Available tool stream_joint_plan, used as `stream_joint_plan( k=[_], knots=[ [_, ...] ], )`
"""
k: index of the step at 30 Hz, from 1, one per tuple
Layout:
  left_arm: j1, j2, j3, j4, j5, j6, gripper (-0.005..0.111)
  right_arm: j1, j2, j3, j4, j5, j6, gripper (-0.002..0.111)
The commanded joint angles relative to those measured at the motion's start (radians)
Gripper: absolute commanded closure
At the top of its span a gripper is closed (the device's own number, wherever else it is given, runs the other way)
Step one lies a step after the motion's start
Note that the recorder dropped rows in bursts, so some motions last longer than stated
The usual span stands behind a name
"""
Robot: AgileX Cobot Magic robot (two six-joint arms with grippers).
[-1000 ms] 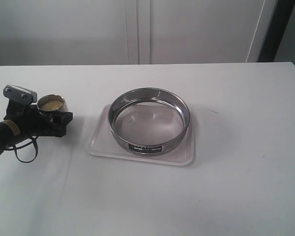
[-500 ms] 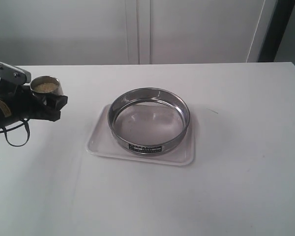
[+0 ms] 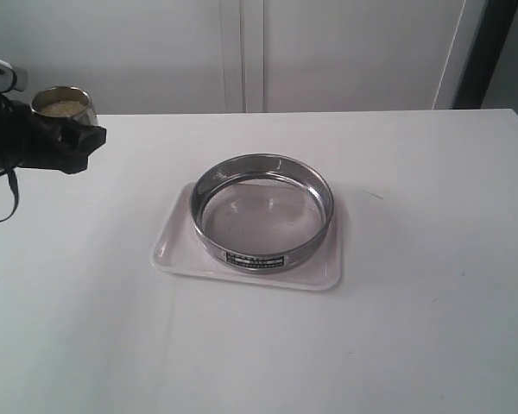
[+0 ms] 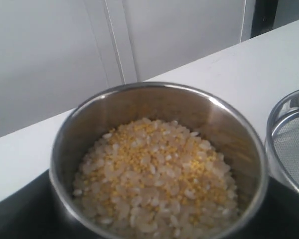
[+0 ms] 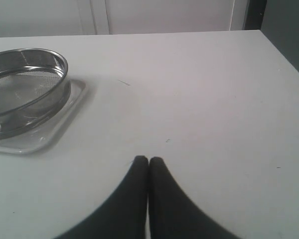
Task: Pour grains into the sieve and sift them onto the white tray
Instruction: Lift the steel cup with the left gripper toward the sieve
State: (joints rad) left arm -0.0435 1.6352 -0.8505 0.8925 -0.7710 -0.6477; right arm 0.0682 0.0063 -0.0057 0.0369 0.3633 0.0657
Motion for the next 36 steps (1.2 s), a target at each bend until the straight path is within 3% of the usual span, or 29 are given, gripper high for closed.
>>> stream_joint_plan(
  k=[1, 10, 15, 23, 36],
  knots=[
    [-0.003, -0.084, 0.002, 0.129, 0.052, -0.104, 0.107, 0.002, -0.006, 0.006, -0.007, -0.012, -0.001, 0.108],
    [-0.016, -0.201, 0.002, 0.292, 0.082, -0.289, 0.107, 0.002, -0.006, 0.006, -0.007, -0.012, -0.001, 0.108],
    [-0.089, -0.233, 0.002, 0.320, 0.106, -0.360, 0.107, 0.002, -0.006, 0.006, -0.007, -0.012, -0.001, 0.108],
    [-0.255, -0.240, 0.000, 0.325, 0.289, -0.347, 0.107, 0.002, -0.006, 0.006, -0.007, -0.012, -0.001, 0.108],
    [-0.357, -0.240, -0.011, 0.328, 0.449, -0.351, 0.107, 0.002, -0.006, 0.006, -0.007, -0.012, -0.001, 0.108]
  ],
)
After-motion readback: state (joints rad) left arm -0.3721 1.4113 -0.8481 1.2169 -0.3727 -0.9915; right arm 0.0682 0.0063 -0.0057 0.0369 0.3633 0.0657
